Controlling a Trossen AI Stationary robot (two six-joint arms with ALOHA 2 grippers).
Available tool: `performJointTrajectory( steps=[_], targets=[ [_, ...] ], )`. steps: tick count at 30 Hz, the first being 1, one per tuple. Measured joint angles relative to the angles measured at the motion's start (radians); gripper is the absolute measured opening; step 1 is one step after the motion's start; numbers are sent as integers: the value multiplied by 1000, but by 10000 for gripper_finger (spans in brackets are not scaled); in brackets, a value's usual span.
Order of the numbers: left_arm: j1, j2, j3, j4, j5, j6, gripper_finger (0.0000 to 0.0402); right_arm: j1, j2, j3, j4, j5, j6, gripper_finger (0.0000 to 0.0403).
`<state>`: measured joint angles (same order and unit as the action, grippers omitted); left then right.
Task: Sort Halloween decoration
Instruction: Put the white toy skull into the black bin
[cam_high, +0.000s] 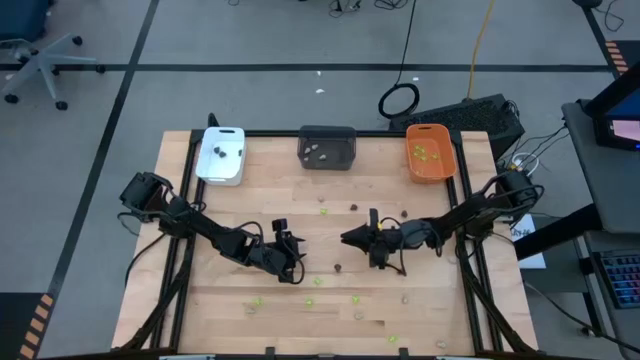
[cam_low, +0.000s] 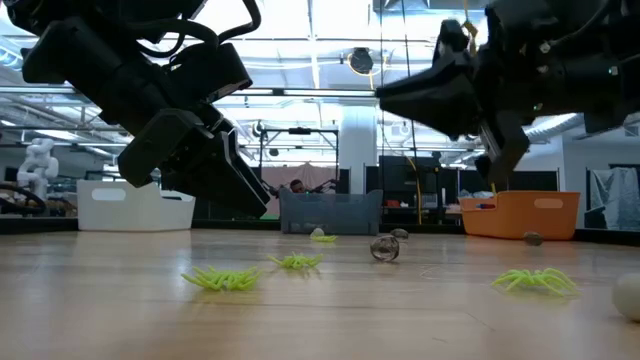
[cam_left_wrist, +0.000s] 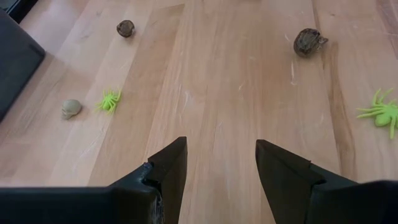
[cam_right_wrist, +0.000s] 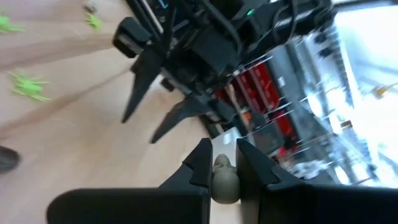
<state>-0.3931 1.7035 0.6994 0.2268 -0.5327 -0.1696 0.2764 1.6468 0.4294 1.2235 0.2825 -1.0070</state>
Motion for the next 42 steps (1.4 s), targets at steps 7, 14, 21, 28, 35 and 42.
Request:
performJointTrajectory(
  steps=[7, 14, 21, 28, 35, 42],
  targets=[
    [0, 0, 0, 1, 0, 0, 189, 0, -35, 0, -11, 3, -121, 22],
    [0, 0, 0, 2, 0, 0, 189, 0, -35, 0, -53, 6, -127, 22],
    [0, 0, 0, 3, 0, 0, 189, 0, -35, 0, -54, 9, -124, 22],
    [0, 0, 0, 3, -2, -1, 189, 0, -35, 0, -55, 10, -101, 22],
    [0, 0, 0, 3, -3, -1, 189, -7, -35, 0, -53, 9, -7, 22],
    [0, 0, 0, 4, -3, -2, 189, -41, -35, 5, -16, 5, 222, 22]
  ],
)
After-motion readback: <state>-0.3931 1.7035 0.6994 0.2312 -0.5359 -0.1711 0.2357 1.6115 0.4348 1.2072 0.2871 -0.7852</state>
